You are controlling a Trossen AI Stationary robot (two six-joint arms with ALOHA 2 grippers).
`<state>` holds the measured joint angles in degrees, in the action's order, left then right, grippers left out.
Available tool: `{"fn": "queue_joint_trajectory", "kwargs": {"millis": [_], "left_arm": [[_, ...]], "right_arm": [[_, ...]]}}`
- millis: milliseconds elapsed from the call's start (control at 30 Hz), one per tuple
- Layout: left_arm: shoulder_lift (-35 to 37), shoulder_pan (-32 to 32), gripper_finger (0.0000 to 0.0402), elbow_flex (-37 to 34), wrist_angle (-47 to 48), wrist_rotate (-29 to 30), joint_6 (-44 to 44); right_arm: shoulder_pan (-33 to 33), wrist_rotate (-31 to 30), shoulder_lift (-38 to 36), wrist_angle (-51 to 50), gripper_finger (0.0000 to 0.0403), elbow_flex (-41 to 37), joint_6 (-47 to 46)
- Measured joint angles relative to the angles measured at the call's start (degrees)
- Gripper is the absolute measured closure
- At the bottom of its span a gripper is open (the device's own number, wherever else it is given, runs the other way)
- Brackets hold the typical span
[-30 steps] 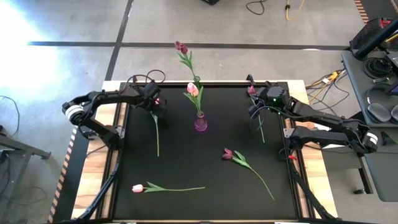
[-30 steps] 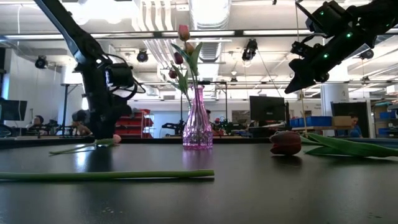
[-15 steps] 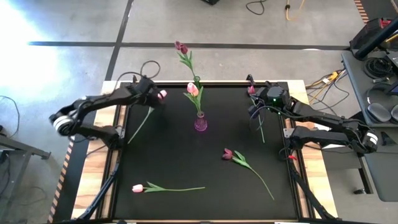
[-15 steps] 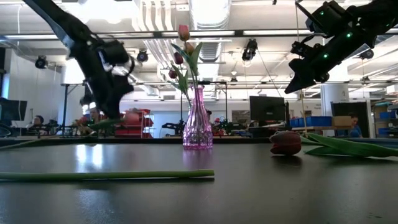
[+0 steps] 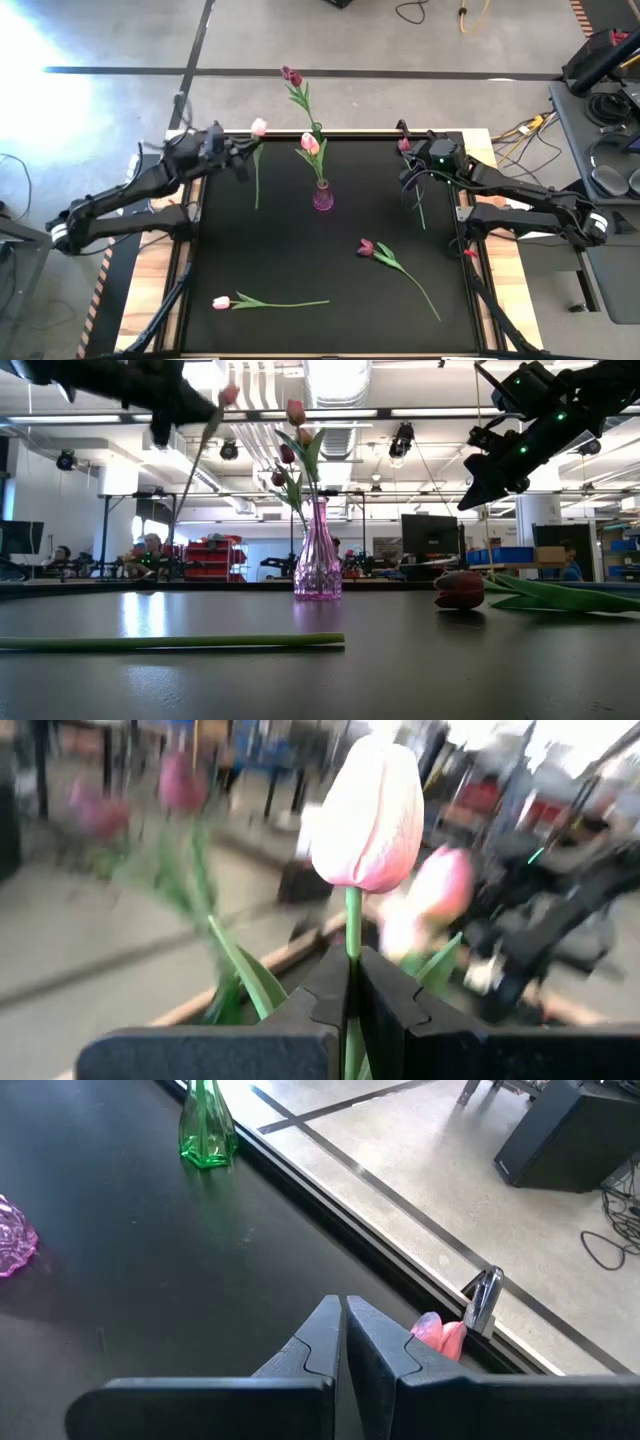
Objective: Sort flowers into vase by color
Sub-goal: Put the purple flower into the purple vase
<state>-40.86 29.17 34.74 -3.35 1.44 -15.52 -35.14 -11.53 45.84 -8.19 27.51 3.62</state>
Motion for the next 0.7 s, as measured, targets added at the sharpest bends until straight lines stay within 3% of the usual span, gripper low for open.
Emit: {"fn": "queue_joint_trajectory", "kwargs": {"millis": [200,300,400,500,700], "left_arm": [[2.1,-16.9,0.0401,-1.0,-9.7,16.2,6.8],[-0.2,-25.5,0.0401,-0.6,-16.6,23.7,13.7],[-4.0,-31.7,0.0401,1.3,-24.0,27.6,20.0],[-8.6,-33.9,0.0401,4.6,-28.3,28.2,23.6],[-19.1,-32.4,0.0401,13.2,-31.3,28.8,27.4]], "right_arm": [[0.0,0.0,0.0,0.4,0.039,0.0,0.0],[0.0,0.0,0.0,1.1,0.039,0.0,0.0],[0.0,0.0,0.0,1.6,0.039,0.0,0.0],[0.0,0.0,0.0,1.7,0.039,0.0,0.0],[0.0,0.0,0.0,2.8,0.039,0.0,0.3]]}}
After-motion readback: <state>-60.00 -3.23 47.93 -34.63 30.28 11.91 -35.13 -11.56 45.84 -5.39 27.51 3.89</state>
